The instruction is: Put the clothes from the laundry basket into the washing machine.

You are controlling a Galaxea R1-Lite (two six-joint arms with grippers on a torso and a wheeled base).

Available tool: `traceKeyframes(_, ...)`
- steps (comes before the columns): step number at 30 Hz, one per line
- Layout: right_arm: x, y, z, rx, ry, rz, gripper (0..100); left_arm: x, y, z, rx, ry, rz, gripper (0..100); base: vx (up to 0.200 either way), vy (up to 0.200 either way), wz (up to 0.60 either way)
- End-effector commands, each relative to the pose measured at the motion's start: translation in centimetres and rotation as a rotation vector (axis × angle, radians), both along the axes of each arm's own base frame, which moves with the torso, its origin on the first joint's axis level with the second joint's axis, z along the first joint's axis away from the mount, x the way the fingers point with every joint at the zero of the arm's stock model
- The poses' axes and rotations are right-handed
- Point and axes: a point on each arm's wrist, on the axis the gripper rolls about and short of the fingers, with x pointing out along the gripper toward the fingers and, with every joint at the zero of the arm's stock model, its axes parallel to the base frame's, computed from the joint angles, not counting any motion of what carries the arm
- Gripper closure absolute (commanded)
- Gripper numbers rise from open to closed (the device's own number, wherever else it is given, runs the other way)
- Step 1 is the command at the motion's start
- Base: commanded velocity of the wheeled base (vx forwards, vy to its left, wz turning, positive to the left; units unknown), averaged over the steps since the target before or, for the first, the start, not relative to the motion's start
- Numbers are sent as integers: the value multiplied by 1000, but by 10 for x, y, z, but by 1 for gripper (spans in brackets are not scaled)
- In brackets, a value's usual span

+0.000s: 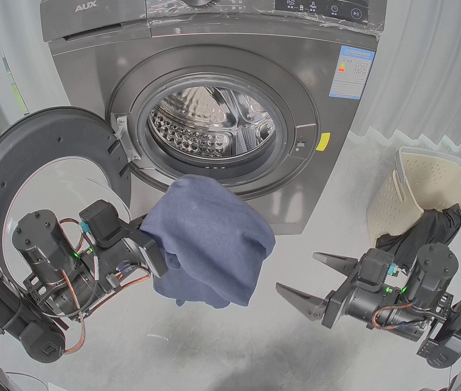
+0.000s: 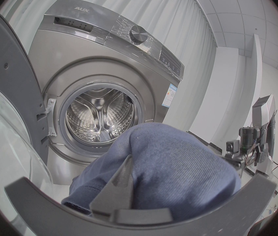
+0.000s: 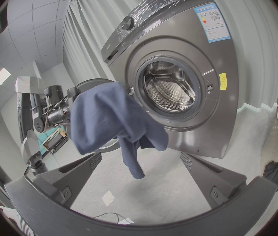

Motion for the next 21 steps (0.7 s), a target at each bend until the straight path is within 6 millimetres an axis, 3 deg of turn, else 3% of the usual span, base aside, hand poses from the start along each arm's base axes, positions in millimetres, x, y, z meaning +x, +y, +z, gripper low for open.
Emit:
traceKeyframes(1, 13, -6, 5, 18, -23, -47, 0, -4, 5, -2, 12, 5, 8, 100, 0, 0, 0)
traceKeyframes(4, 19, -5, 5, 22, -27, -48, 0, -4, 4, -2, 12, 9, 1, 100, 0, 0, 0)
traceKeyframes(21, 19, -4, -3, 4, -2, -47, 0, 3, -4, -17, 65, 33, -16, 100, 200, 0, 0)
